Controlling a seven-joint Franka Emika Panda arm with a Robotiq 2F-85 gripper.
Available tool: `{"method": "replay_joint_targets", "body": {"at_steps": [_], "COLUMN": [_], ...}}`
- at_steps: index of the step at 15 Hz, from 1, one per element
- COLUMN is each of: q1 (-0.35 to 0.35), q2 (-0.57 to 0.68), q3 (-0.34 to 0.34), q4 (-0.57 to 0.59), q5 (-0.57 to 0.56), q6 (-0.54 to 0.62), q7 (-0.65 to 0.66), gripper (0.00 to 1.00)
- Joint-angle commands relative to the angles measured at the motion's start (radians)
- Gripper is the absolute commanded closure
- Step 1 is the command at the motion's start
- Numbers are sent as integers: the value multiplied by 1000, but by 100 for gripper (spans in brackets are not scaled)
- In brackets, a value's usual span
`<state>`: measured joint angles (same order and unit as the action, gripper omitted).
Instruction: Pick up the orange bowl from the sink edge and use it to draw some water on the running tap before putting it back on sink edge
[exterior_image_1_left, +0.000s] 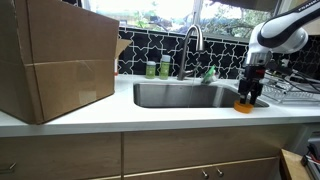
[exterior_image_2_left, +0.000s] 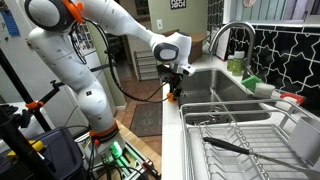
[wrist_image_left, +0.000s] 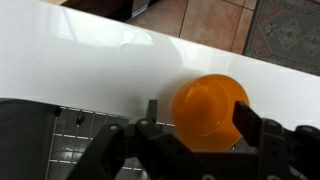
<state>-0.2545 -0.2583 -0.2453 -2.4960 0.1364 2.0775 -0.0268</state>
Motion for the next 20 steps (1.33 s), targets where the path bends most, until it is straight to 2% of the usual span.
{"method": "replay_joint_targets", "body": {"at_steps": [1,6,11,14,16,20], "q1": [18,25,13,-8,-13,-52], "q2": [8,14,-89,-149,-166,-175], "q3": [-11,-8,24,72,105,193], "q4": [1,2,-8,9,37,80], "q5": [28,39,-48,-136,-167,-301], "q6": [-18,-20,-35,33,73,149], "q7": [-54,-81,-11,152,247,472], "gripper": [0,0,0,0,0,0]}}
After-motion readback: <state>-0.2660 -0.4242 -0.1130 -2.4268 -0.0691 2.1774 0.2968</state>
